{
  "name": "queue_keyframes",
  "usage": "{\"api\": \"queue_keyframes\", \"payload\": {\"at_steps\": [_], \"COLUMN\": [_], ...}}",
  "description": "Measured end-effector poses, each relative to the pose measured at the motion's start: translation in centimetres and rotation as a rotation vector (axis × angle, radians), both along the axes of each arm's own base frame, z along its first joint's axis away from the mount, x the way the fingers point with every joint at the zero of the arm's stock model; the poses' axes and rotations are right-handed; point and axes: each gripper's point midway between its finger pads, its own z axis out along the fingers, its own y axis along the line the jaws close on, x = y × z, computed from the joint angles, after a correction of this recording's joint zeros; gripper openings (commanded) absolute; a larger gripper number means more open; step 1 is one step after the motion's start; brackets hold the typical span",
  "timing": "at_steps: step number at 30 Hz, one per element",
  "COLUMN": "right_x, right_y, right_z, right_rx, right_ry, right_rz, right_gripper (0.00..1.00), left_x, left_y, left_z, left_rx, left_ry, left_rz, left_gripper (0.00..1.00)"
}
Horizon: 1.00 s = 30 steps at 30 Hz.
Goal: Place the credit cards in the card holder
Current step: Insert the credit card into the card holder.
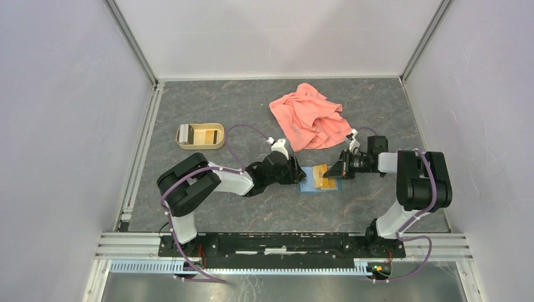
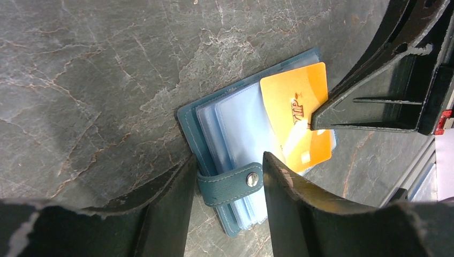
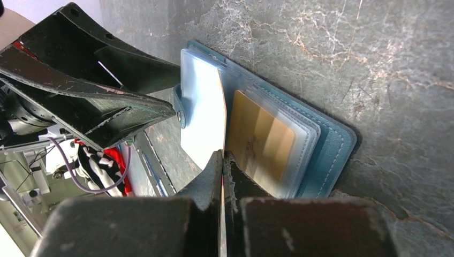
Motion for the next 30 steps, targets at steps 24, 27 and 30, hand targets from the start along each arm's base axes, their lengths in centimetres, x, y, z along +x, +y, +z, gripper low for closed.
{"api": "queue_keyframes", "payload": {"at_steps": [24,27,30], "right_x": [-1.4,-1.4,-1.4], "right_y": [-0.6,-0.5,-0.4], "right_z": [-0.3,-0.3,-0.3], "right_rx": [0.005,0.012,0.02], "right_ry": [0.089,0.102,0.108], "right_rz": [-0.082,-0.091,-0.099], "right_gripper": [0.02,0.02,0.03], "left_x": [0.2,0.3,0.3], "left_y": [0.1,0.0,0.1], "left_z": [-0.2,-0.2,-0.3], "left_rx": [0.019,0.02,0.022], "left_ry": [0.002,0.002,0.002], "left_rz": [0.007,0.007,0.01], "left_gripper": [0.52,0.51,0.49]}}
